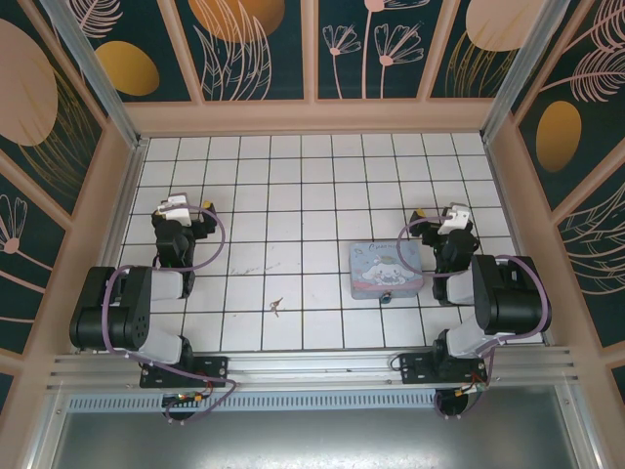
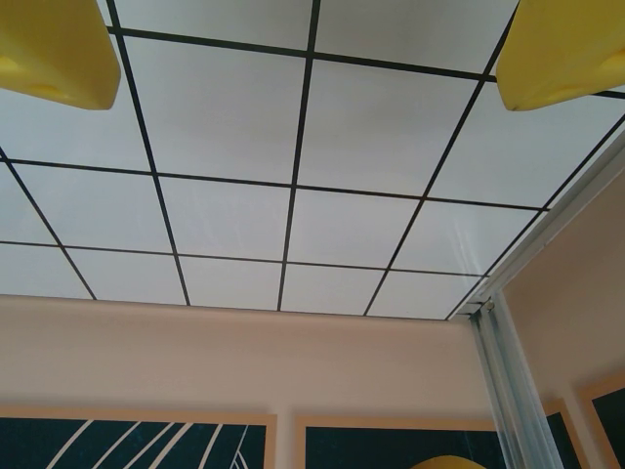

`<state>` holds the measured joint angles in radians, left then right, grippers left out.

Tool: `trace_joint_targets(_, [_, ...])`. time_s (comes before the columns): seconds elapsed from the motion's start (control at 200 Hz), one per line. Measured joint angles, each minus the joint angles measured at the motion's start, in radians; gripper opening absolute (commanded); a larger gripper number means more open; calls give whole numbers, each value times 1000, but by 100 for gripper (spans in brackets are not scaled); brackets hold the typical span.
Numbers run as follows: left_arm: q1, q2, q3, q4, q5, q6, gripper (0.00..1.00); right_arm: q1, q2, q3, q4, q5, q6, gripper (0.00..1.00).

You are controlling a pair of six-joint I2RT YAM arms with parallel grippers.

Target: Unlock the padlock with the key

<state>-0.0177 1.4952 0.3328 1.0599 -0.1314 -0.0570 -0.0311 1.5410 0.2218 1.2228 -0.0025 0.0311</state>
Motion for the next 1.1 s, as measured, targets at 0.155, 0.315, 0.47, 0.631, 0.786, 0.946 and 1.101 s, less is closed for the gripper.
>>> trace_joint_targets(0.155, [0,0,0,0,0,0,99,0,0,0,0,0,0,99])
trace_joint_targets(0.315, [0,0,0,-1,0,-3,99,0,0,0,0,0,0,99])
trace_joint_targets(0.47, [0,0,0,-1,0,-3,99,-3,0,0,0,-8,0,99])
trace_joint_targets(0.631, [0,8,39,-65,12,-2,98,-10,-13,40,-92,-23,0,99])
trace_joint_targets(0.786, [0,49,152,-156,46,2,97,-20,-60,250,-361,-23,20,99])
trace_joint_targets(0.946, [0,-23,129,-213,33,-3,97,-37,-141,349,-546,-26,105,99])
trace_joint_targets(1.101, [0,-120,203,-375,23,-97,94,-41,-236,377,-706,-67,215,99])
